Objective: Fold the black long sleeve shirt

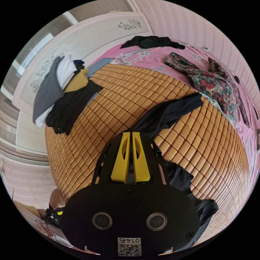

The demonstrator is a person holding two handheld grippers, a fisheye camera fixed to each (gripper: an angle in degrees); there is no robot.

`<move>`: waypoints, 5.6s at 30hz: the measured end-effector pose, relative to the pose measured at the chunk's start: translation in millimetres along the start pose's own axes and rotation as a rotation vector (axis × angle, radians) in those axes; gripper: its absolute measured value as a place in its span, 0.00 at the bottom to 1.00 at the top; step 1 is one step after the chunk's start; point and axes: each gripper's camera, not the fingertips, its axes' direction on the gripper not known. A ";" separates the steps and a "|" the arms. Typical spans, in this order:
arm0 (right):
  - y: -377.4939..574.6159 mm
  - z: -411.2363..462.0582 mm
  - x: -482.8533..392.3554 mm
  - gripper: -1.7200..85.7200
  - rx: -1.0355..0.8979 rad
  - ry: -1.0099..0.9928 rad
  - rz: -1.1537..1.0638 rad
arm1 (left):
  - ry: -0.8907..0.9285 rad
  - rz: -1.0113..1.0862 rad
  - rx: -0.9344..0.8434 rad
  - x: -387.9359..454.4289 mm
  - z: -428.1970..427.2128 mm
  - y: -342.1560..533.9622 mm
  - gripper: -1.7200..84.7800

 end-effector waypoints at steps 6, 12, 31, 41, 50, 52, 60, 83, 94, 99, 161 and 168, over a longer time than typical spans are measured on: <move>27.7 -99.9 -16.5 0.05 0.300 -0.810 -0.431 | -0.032 0.003 -0.014 0.0 -20.2 -4.7 0.08; 43.0 -114.8 -18.9 0.11 0.253 -0.702 -0.426 | 0.012 -0.096 0.104 -35.6 -85.1 3.3 0.09; 34.6 45.1 -77.1 0.08 -0.060 0.017 -0.142 | -0.054 -0.501 -0.036 -229.0 -134.5 92.4 0.07; 20.8 36.0 -105.7 0.04 0.076 0.121 -0.257 | -0.107 -0.352 -0.080 -248.7 -151.2 56.9 0.05; 10.5 40.8 -75.1 0.10 0.148 0.019 0.020 | -0.197 -0.595 0.066 -328.8 -186.4 51.0 0.09; 16.0 42.2 -76.5 0.10 0.142 0.019 -0.018 | -0.148 -0.604 0.076 -337.8 -169.2 46.6 0.10; 30.3 55.8 -87.0 0.09 0.051 0.060 -0.130 | -0.209 -0.373 -0.100 -331.2 -103.1 -19.6 0.05; 79.3 62.5 -88.3 0.07 0.052 0.129 -0.121 | -0.135 -0.585 -0.064 -381.7 -126.4 -1.4 0.08; 83.6 73.1 -89.1 0.04 0.015 0.208 -0.152 | -0.184 -0.468 -0.084 -347.6 -91.6 -2.8 0.03; 100.3 65.2 -72.1 0.06 0.013 0.129 -0.082 | -0.161 -0.524 -0.037 -358.1 -81.3 1.7 0.04; 708.8 -13.0 -203.1 0.01 0.289 0.498 0.325 | -0.036 -0.052 0.343 51.7 -259.0 118.9 0.02; 697.0 3.5 -216.8 0.02 0.263 0.494 0.307 | 0.047 -0.143 0.352 5.0 -268.4 124.7 0.02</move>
